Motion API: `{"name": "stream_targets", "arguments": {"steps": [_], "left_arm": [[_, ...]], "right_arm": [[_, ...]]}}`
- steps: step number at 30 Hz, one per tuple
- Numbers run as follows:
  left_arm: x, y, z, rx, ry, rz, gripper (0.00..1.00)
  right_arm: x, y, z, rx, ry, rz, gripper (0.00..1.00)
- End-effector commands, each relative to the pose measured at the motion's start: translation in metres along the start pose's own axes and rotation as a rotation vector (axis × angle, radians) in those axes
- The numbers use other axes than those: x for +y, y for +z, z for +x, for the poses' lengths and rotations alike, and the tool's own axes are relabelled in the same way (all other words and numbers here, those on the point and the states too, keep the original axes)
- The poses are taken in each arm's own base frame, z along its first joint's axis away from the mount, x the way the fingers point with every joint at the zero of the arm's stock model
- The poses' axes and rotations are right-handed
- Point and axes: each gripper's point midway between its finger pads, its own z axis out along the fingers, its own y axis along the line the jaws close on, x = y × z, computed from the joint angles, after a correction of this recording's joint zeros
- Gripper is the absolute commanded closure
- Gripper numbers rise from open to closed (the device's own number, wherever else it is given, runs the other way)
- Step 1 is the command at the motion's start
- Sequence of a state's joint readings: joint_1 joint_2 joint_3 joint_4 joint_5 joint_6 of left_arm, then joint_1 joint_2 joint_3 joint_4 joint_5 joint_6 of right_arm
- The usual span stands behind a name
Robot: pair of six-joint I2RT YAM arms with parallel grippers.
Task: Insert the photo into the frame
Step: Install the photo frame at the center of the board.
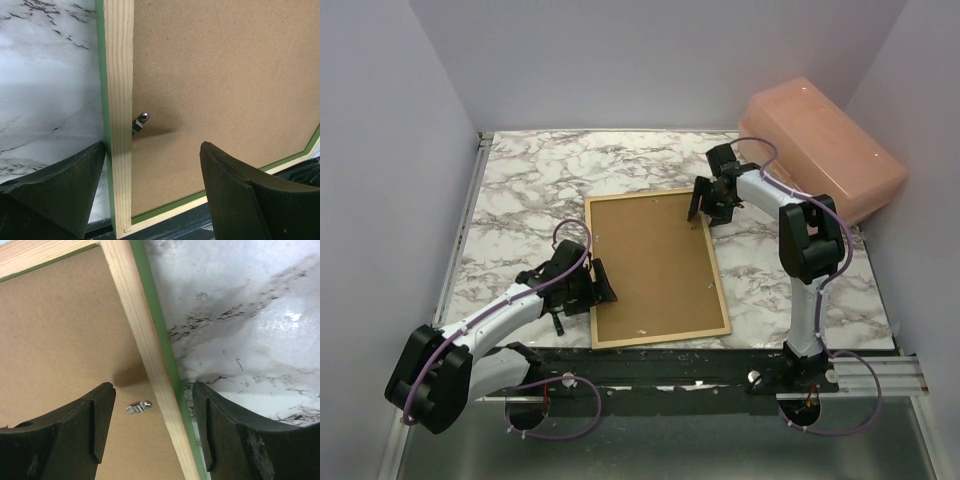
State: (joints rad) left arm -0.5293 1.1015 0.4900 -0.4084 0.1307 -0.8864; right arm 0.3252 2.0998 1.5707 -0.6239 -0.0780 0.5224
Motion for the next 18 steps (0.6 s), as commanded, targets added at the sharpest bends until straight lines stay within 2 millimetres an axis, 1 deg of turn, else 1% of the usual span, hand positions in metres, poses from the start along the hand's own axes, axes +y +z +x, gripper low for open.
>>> {"name": "stream_targets", "arguments": {"steps": [1,6,10,11,16,18], "left_arm": [[0.019,0.007,0.016,0.049,0.008,-0.044,0.21],[0.02,0.009,0.016,0.053,0.008,-0.046,0.21],[0.019,0.011,0.017,0.06,0.006,-0.043,0.21],[0.02,0.012,0.018,0.063,0.004,-0.042,0.21],[0.02,0.012,0.019,0.065,0.0,-0.04,0.21],[0.021,0.012,0.019,0.065,0.0,-0.043,0.21]], "right_arm": [[-0.024,0.022,0.014,0.056,-0.003,0.094,0.31],[-0.031,0.015,0.027,0.07,-0.033,0.106,0.32],[-0.042,0.018,0.045,0.111,-0.06,0.141,0.33],[-0.047,0.019,0.047,0.111,-0.068,0.169,0.33],[-0.061,0.021,0.064,0.136,-0.116,0.243,0.35],[-0.066,0.02,0.069,0.142,-0.125,0.256,0.38]]}}
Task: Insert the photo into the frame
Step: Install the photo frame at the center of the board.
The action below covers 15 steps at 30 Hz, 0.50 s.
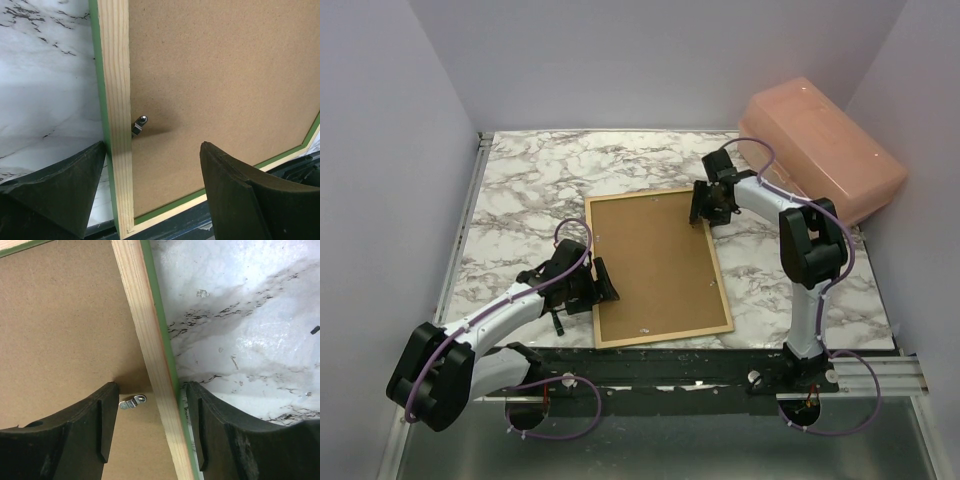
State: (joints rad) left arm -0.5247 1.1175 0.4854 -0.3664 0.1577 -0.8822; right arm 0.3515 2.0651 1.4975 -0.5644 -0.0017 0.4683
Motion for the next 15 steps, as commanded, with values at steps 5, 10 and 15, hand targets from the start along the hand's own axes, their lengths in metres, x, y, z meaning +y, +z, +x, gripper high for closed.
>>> {"name": "stream_targets", "arguments": {"steps": [5,10,15], "left_arm": [[0.027,0.009,0.02,0.064,-0.007,-0.075,0.22],[0.028,0.01,0.022,0.067,-0.007,-0.079,0.22],[0.028,0.01,0.022,0.067,-0.011,-0.078,0.22]], "right_arm": [[-0.058,0.01,0.076,0.198,-0.065,0.21,0.48],[-0.056,0.0,0.074,0.194,-0.071,0.196,0.54],[-0.05,-0.007,0.071,0.191,-0.078,0.17,0.65]]}}
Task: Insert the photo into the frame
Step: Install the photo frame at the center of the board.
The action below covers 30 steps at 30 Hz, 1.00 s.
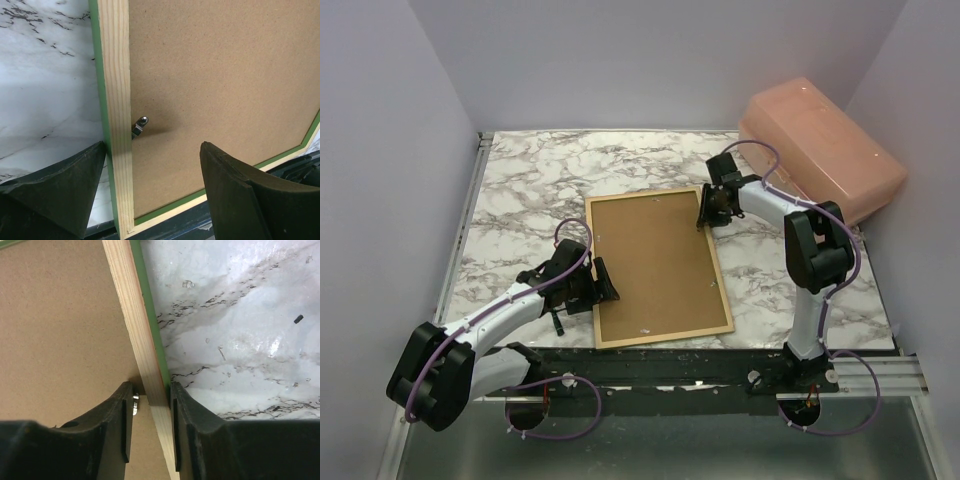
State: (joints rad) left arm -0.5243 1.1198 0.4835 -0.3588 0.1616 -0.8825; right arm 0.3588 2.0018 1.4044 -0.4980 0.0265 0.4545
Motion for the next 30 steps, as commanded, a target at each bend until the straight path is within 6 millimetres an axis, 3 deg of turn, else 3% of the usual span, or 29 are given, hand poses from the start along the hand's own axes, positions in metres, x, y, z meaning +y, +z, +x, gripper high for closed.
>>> {"name": "stream_targets", "arguments": {"steps": [1,8,9,12,15,19,30], "left_arm": [[0.029,0.009,0.022,0.067,-0.012,-0.083,0.22],[0.029,0.009,0.022,0.068,-0.013,-0.082,0.22],[0.028,0.009,0.022,0.069,-0.013,-0.082,0.22],[0.028,0.009,0.022,0.07,-0.013,-0.08,0.22],[0.028,0.009,0.022,0.07,-0.012,-0.078,0.22],[0.028,0.01,0.023,0.075,-0.013,-0.077,0.22],[0.027,0.012,0.024,0.079,-0.014,-0.071,0.22]], "right_arm": [[-0.043,-0.004,0.067,0.238,-0.065,0.161,0.69],[-0.046,-0.007,0.073,0.247,-0.084,0.165,0.76],[-0.045,-0.008,0.074,0.249,-0.084,0.159,0.73],[-0.041,-0.012,0.074,0.239,-0.077,0.136,0.52],[-0.036,-0.021,0.065,0.207,-0.069,0.124,0.43],[-0.028,-0.027,0.055,0.185,-0.063,0.094,0.4],[-0.038,-0.002,0.054,0.185,-0.085,0.153,0.4]]}}
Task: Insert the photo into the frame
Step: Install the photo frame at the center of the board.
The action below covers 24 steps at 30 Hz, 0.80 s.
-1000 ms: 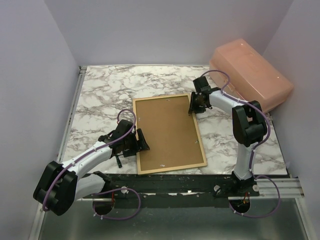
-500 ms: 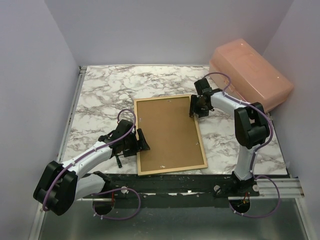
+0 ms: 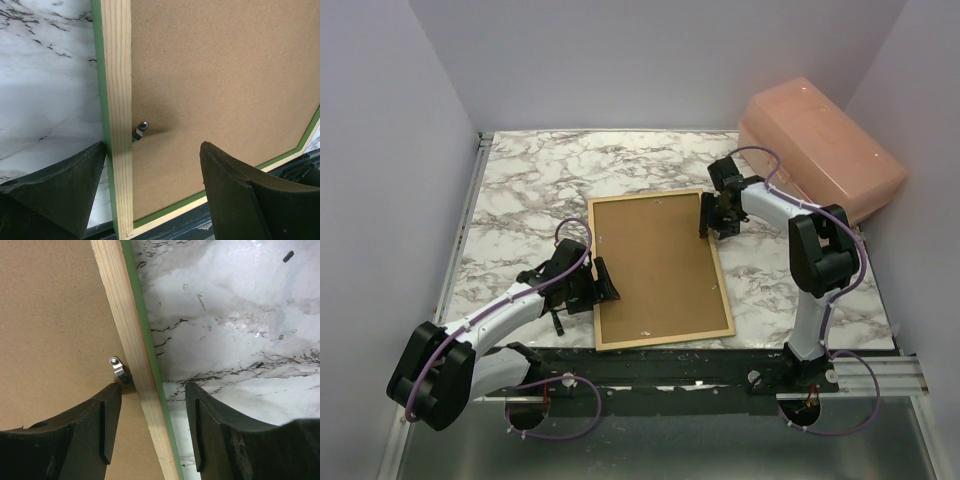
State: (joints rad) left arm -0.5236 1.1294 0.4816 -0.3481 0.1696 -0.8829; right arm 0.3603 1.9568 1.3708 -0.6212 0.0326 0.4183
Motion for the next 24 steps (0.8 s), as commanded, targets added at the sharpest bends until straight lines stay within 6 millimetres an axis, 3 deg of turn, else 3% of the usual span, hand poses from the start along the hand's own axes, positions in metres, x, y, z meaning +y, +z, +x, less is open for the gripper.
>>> {"name": "stream_targets", "arguments": {"steps": [1,12,21,24], "left_arm": [[0.027,0.011,0.023,0.073,-0.012,-0.075,0.23],[0.029,0.013,0.025,0.086,-0.004,-0.079,0.23],[0.029,0.014,0.026,0.096,0.003,-0.081,0.24],[0.03,0.014,0.026,0.1,0.005,-0.083,0.24]], "right_arm": [[-0.019,0.019,0.021,0.079,-0.043,0.101,0.41],[0.006,0.015,0.001,0.041,-0.075,-0.013,0.41],[0.016,0.019,0.003,0.073,-0.087,-0.066,0.4],[0.022,0.015,0.001,0.069,-0.09,-0.097,0.34]]}}
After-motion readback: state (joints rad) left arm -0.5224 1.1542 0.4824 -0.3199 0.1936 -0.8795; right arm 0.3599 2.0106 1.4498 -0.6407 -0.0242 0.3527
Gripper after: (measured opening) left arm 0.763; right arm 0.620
